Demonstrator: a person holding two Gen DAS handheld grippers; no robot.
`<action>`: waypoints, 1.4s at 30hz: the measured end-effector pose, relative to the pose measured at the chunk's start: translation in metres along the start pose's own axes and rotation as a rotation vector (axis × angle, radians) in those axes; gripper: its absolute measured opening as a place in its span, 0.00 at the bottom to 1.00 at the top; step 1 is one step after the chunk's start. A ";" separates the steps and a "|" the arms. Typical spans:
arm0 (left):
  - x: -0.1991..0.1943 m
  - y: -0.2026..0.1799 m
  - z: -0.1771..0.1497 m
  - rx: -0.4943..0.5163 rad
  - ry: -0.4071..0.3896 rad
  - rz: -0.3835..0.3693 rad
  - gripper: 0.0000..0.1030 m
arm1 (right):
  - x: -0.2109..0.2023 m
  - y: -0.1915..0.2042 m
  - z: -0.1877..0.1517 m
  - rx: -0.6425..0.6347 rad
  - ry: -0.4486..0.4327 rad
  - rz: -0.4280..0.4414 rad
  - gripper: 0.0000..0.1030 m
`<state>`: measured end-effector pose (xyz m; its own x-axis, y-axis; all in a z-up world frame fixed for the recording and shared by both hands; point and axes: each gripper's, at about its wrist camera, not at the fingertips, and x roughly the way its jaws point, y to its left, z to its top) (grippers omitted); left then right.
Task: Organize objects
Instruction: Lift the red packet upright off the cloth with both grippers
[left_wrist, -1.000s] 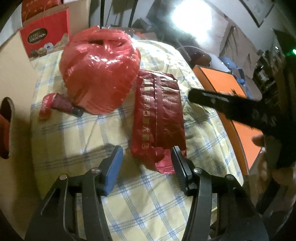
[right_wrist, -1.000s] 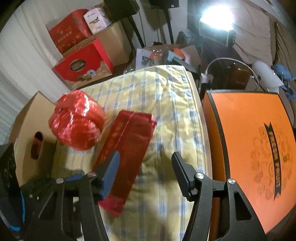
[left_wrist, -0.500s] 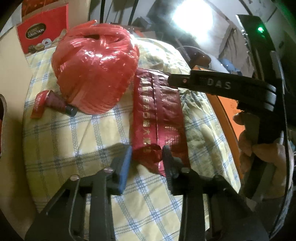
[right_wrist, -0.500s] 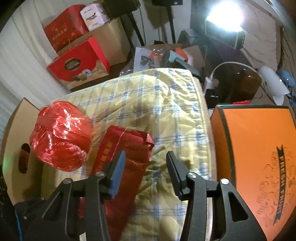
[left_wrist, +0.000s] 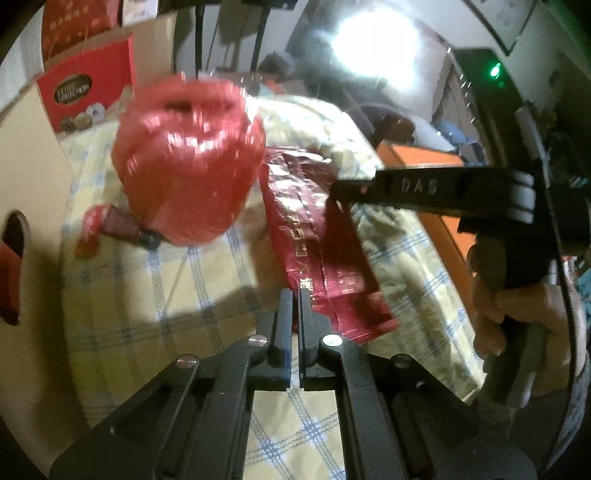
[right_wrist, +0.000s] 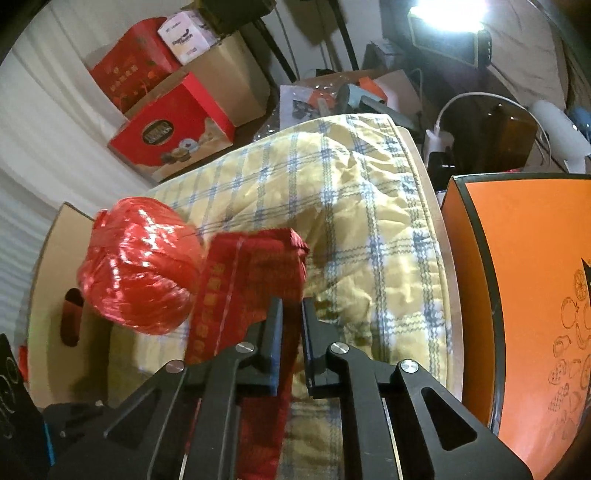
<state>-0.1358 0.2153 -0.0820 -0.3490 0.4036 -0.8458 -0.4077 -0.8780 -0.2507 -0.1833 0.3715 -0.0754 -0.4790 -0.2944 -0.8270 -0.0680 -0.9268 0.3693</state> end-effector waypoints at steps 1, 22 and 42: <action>-0.007 -0.001 0.001 0.010 -0.016 -0.002 0.01 | -0.004 0.001 0.000 0.000 -0.006 0.003 0.07; -0.084 0.020 0.028 -0.075 -0.128 -0.091 0.00 | -0.078 0.091 -0.082 -0.347 -0.053 -0.098 0.43; -0.100 0.011 0.021 -0.091 -0.068 -0.186 0.00 | -0.069 0.125 -0.085 -0.350 -0.132 -0.033 0.12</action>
<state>-0.1233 0.1708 0.0093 -0.3320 0.5745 -0.7481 -0.3932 -0.8052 -0.4439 -0.0845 0.2562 -0.0080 -0.5917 -0.2515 -0.7660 0.2069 -0.9656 0.1572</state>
